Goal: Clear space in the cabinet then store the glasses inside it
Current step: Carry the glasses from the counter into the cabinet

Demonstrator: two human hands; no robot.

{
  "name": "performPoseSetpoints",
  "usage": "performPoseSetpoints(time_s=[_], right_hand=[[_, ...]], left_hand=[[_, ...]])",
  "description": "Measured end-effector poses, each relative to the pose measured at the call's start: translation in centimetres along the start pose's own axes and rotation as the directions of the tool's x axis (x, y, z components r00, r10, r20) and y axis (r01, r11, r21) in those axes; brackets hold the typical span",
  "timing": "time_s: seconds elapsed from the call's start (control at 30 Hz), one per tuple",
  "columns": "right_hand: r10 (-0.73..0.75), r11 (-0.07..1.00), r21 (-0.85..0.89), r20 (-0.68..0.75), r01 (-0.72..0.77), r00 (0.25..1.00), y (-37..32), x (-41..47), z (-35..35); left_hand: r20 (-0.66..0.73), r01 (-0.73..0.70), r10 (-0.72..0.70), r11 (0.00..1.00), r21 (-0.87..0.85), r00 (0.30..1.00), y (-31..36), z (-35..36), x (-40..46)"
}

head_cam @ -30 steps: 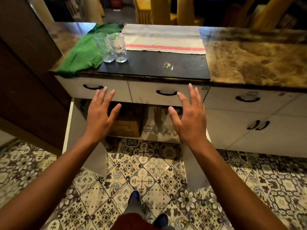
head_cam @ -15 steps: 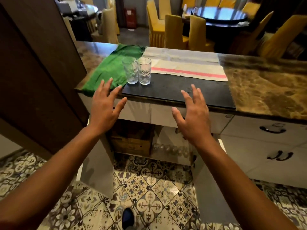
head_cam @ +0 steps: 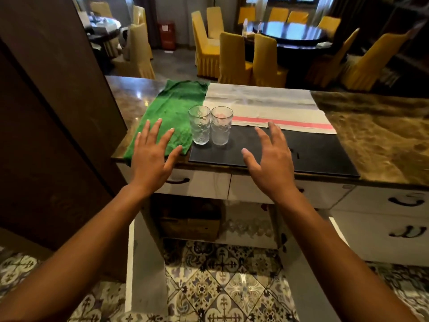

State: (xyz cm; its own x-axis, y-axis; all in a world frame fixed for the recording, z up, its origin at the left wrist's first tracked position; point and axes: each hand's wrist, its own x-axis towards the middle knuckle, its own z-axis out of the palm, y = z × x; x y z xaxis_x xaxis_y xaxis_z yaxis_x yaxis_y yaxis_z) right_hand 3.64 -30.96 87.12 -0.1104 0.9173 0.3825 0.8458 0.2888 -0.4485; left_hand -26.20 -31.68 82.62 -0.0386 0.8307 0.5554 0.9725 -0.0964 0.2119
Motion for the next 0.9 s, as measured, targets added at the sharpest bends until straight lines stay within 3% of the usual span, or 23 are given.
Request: performPoseSetpoints(time_s=[0.33,0.67,0.9], right_hand=[[-0.012,1.000,-0.017,0.069,0.014,0.998,1.6,4.6,2.9],[-0.085,0.996,0.047,0.182,0.077,0.980,4.7,11.9,6.6],[-0.068,0.997,0.040,0.231,0.060,0.971,6.3,15.1,8.9]], left_hand=[[0.029,0.044,-0.045,0.998,0.042,0.999,-1.0,3.7,2.1],[0.045,0.180,-0.183,0.981,0.071,0.982,-0.2,6.5,5.6],[0.060,0.131,-0.142,0.979,0.158,0.988,-0.7,9.1,8.0]])
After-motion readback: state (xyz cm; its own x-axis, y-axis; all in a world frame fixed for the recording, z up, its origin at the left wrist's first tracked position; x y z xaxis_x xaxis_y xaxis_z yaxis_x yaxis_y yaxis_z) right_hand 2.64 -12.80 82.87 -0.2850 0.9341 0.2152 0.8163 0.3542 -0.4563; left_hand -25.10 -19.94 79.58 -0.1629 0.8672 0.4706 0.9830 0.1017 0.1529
